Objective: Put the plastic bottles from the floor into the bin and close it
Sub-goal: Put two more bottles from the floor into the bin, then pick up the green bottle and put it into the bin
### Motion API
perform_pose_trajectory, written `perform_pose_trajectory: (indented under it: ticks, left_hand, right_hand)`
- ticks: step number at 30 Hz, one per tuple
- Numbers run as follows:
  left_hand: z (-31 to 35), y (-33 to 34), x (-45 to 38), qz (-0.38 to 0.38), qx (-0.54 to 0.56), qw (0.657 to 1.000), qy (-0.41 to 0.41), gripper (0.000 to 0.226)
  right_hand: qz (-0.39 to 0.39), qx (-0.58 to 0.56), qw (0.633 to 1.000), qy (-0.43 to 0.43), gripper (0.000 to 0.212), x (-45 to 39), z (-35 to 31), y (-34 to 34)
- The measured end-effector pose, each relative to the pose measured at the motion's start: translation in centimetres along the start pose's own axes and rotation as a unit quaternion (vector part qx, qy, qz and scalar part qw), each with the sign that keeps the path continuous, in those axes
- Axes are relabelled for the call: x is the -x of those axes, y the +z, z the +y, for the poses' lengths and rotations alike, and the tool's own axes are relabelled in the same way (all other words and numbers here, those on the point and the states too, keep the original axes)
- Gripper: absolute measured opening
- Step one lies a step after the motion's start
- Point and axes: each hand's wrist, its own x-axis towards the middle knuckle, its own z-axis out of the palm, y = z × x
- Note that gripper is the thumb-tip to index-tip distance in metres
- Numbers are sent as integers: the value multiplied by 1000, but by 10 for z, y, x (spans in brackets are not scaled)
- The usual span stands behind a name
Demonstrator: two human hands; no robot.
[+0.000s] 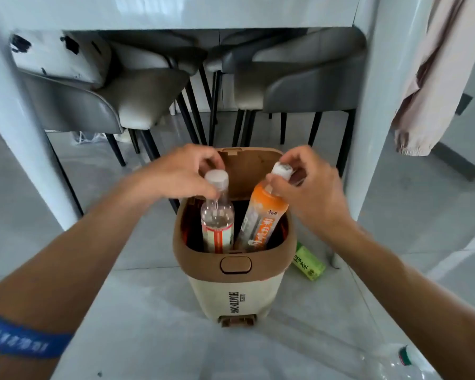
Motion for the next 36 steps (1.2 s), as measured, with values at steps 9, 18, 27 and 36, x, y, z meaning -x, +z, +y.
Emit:
perform_pose_trajectory:
  ticks: [9,18,27,36]
  left_hand:
    - [-44,56,-16,-137,-192,969,-76,8]
    - [-16,84,-31,-14,-112,992,54,18]
    - [133,233,-32,29,243,961,127,58]
    - [51,323,-19,-65,182,980,-55,86]
  right_hand:
    - [-177,86,980,44,22,7,37,32]
    - [-218,173,959,-48,17,14,68,24]
    - [-63,136,977,151,15,44,181,-45]
    - [-336,297,878,165,59,68,281,13]
